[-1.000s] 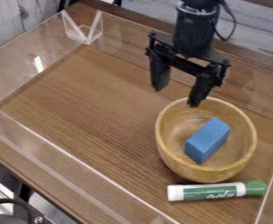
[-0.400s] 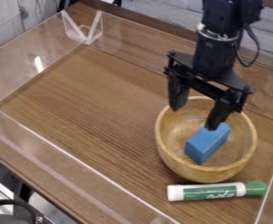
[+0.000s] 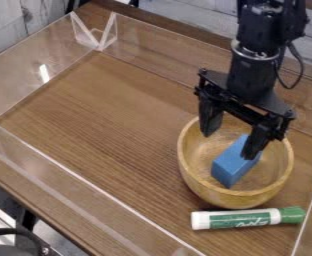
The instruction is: Remove the blue block from inside the brown bowl and put it on the table
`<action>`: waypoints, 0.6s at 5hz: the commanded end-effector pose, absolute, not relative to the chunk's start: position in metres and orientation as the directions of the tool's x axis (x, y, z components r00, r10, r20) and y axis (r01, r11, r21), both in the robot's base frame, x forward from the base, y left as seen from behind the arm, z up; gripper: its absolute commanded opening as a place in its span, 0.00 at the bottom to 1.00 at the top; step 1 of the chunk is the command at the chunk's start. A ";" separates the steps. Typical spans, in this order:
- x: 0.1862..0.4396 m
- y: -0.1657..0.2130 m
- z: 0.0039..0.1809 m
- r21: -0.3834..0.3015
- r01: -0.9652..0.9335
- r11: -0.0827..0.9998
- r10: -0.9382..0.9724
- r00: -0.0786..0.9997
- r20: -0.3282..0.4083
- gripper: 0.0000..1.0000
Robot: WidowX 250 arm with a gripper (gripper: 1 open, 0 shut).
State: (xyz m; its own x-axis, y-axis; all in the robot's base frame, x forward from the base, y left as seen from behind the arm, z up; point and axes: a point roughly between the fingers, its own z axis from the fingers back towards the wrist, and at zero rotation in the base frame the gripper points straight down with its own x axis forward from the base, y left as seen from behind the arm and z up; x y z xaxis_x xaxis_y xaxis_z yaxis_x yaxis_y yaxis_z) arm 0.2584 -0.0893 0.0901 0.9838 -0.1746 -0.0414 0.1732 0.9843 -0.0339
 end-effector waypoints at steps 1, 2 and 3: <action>0.260 -0.094 0.094 -0.048 0.186 0.981 -0.186 0.983 0.004 1.00; 0.261 -0.097 0.087 -0.054 0.193 0.980 -0.193 0.981 0.010 1.00; 0.262 -0.098 0.080 -0.058 0.204 0.977 -0.202 0.979 0.027 1.00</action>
State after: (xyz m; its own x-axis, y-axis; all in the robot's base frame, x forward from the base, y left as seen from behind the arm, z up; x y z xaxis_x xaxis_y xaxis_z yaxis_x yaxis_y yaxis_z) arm 0.2600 -0.0960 0.0718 0.9800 -0.1989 -0.0026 0.1985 0.9787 -0.0527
